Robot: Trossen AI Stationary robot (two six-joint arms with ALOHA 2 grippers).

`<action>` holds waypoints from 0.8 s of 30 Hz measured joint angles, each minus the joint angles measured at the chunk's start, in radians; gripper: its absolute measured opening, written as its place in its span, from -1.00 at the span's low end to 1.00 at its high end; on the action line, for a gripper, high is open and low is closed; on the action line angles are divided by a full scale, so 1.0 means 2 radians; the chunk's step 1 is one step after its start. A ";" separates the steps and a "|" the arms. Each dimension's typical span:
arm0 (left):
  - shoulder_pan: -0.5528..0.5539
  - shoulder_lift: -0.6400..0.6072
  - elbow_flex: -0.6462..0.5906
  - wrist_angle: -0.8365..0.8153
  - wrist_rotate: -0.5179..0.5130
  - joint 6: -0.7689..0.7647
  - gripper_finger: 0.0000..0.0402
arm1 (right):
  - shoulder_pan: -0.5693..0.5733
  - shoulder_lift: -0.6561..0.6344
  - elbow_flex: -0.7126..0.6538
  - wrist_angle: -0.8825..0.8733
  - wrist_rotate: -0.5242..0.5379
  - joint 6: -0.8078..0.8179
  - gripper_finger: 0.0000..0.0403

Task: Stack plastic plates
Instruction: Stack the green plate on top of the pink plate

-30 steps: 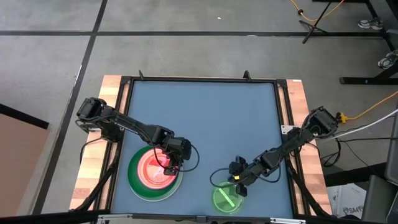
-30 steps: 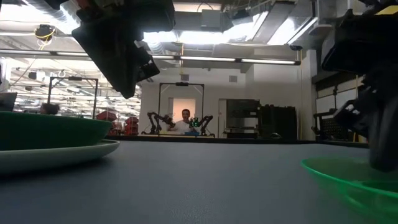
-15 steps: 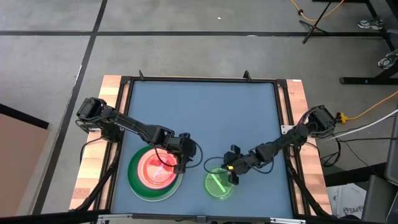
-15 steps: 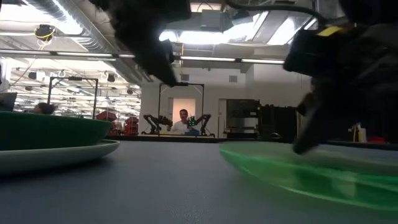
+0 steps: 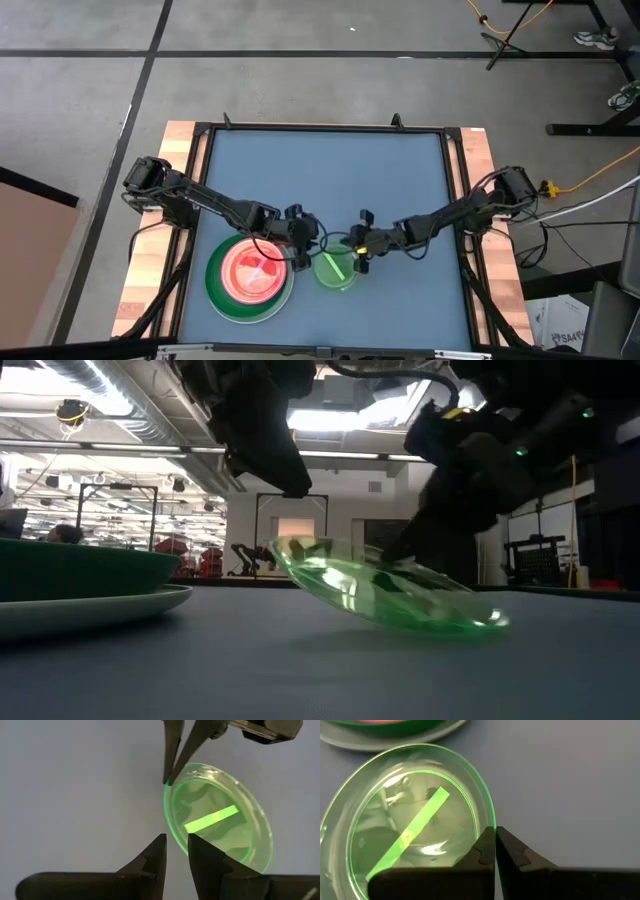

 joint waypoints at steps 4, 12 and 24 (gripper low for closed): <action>0.001 0.000 0.000 0.000 -0.009 -0.027 -0.64 | -0.011 0.000 0.000 0.023 0.015 -0.031 -1.00; 0.004 0.000 0.000 -0.003 -0.038 -0.051 -0.64 | -0.013 0.000 0.000 0.055 0.046 -0.057 -1.00; 0.004 0.000 0.000 -0.017 -0.063 -0.055 -0.64 | -0.013 0.000 0.000 0.072 0.067 -0.057 -1.00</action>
